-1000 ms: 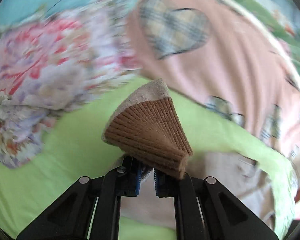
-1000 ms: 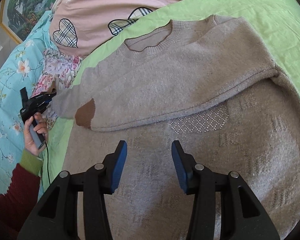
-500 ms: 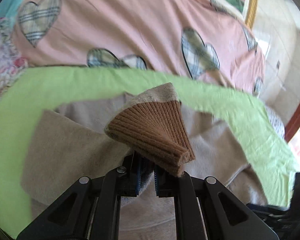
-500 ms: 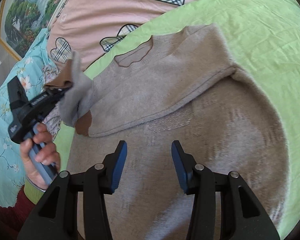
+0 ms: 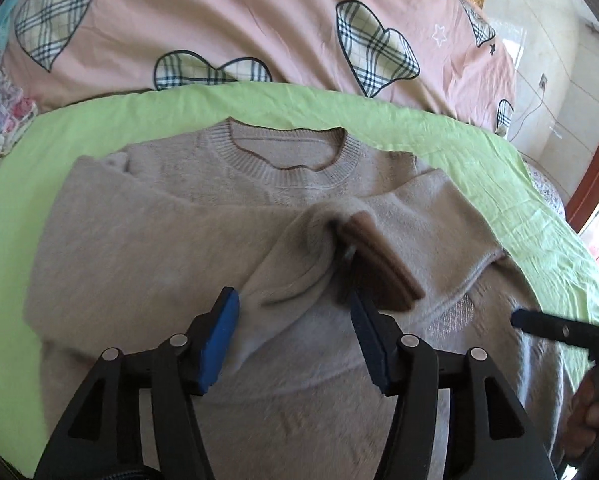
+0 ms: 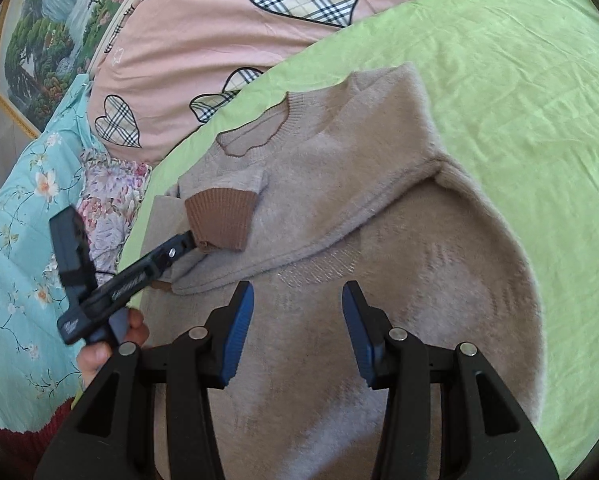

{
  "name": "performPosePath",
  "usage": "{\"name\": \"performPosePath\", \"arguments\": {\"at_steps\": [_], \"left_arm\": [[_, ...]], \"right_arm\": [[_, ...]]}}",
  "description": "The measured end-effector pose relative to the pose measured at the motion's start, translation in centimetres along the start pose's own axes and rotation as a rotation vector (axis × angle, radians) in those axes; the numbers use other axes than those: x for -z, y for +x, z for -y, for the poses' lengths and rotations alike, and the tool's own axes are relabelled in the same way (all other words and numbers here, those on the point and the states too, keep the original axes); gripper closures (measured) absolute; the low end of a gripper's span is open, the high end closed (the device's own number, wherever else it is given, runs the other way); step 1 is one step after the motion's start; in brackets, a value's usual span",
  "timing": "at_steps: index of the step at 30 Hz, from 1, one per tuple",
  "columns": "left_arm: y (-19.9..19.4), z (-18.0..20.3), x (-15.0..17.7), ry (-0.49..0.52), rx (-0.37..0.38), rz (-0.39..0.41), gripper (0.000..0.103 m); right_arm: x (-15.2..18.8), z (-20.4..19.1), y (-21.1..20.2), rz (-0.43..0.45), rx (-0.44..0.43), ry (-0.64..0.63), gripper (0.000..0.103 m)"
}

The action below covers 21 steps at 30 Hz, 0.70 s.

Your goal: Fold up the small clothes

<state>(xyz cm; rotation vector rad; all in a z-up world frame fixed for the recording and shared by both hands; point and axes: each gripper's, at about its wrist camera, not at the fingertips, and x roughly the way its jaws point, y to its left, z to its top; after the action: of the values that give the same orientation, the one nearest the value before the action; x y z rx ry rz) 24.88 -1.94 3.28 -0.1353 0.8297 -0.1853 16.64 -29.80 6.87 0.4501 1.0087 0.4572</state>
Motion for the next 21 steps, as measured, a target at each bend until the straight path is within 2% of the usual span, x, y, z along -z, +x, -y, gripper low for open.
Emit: {"name": "performPosePath", "arguments": {"at_steps": [4,7,9,12,14,16,17,18,21], "left_arm": [[-2.6,-3.1,1.4,-0.035,-0.072,0.017,0.042],[-3.6,-6.9,2.4,-0.1,-0.174,0.011,0.042],[-3.5,-9.7,3.0,-0.162,-0.248,-0.023,0.042],[-2.8,-12.8,3.8,-0.252,-0.293,-0.078,0.042],[-2.2,-13.5,4.1,-0.264,-0.299,-0.094,0.042],[-1.9,-13.8,3.8,-0.262,-0.313,-0.091,0.042],[-1.7,-14.0,3.5,-0.258,-0.322,-0.087,0.042],[-1.5,-14.1,3.0,-0.255,-0.335,-0.081,0.042],[-0.9,-14.7,1.8,-0.273,-0.35,-0.071,0.042]], "right_arm": [[-1.4,-2.2,1.9,-0.015,-0.029,-0.052,0.055],[-2.3,-4.3,3.8,-0.039,-0.04,-0.113,0.055],[-2.7,-5.8,5.1,-0.055,-0.032,-0.17,0.055],[-3.2,-8.5,7.4,-0.059,0.06,-0.307,0.055],[-3.2,-9.8,9.1,-0.069,0.147,-0.405,0.055],[-3.5,-10.1,10.3,-0.088,0.194,-0.453,0.063],[-3.7,-10.1,10.6,-0.09,0.217,-0.472,0.081],[-4.1,-9.9,10.4,-0.078,0.232,-0.481,0.093],[-5.9,-9.4,8.0,0.007,0.267,-0.487,0.094]]}}
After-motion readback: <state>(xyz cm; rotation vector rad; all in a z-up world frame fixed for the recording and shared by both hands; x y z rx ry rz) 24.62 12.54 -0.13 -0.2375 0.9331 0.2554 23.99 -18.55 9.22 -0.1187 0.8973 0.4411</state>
